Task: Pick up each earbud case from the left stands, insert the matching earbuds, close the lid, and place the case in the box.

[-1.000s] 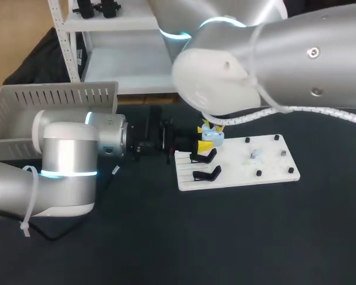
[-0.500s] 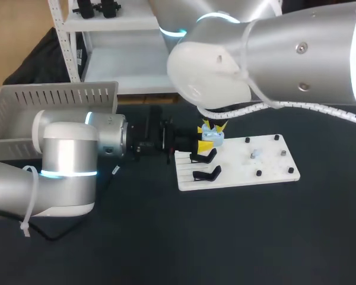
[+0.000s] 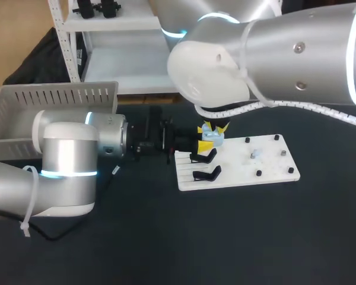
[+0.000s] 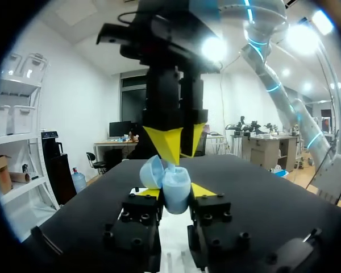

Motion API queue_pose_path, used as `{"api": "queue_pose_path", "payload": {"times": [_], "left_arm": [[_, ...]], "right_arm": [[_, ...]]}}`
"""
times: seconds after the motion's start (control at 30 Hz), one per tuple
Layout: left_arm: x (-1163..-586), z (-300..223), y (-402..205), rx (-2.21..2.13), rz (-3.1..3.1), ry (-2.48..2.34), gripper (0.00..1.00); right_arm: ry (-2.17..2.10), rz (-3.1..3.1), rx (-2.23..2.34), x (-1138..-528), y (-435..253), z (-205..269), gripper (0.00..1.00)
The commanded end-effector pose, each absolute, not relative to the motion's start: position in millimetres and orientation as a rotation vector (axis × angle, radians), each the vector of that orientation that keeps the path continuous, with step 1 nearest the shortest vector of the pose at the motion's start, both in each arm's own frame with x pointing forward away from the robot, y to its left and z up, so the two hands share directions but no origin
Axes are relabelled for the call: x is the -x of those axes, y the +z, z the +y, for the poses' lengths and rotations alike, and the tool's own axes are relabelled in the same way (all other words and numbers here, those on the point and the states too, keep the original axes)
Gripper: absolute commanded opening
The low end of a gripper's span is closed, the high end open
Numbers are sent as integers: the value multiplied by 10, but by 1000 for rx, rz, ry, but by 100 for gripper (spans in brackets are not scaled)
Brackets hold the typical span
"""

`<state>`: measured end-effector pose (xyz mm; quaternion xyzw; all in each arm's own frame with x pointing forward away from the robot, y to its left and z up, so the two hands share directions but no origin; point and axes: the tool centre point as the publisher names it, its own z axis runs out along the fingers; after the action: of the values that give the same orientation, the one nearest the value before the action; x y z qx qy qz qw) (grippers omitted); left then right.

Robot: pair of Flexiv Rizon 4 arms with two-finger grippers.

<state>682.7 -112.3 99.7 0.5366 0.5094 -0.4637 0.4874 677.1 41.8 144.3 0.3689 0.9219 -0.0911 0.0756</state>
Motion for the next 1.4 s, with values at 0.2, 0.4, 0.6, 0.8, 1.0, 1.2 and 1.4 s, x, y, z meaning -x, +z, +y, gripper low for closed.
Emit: {"api": "queue_pose_path", "payload": {"times": [0.2,0.4,0.6,0.8,1.0,1.2,1.4], "left_arm": [[-6814,-1122,996,-1301,1239,-1124,0],[-6814,-1122,996,-1301,1239,-1124,0],[-6814,-1122,996,-1301,1239,-1124,0],[-6814,-1122,996,-1301,1239,-1124,0],[-6814,-1122,996,-1301,1239,-1124,0],[-6814,-1122,996,-1301,1239,-1124,0],[-6814,-1122,996,-1301,1239,-1124,0]], "right_arm": [[-276,2764,-1105,-6774,1415,412,0],[-263,2776,-1099,-6757,1420,448,0],[-262,2780,-1091,-6750,1422,466,0],[-264,2780,-1092,-6754,1414,469,24],[-216,2785,-1105,-6751,1489,462,28],[-84,2776,-1094,-6650,1697,410,28],[158,2838,-937,-6535,1853,122,33]]}}
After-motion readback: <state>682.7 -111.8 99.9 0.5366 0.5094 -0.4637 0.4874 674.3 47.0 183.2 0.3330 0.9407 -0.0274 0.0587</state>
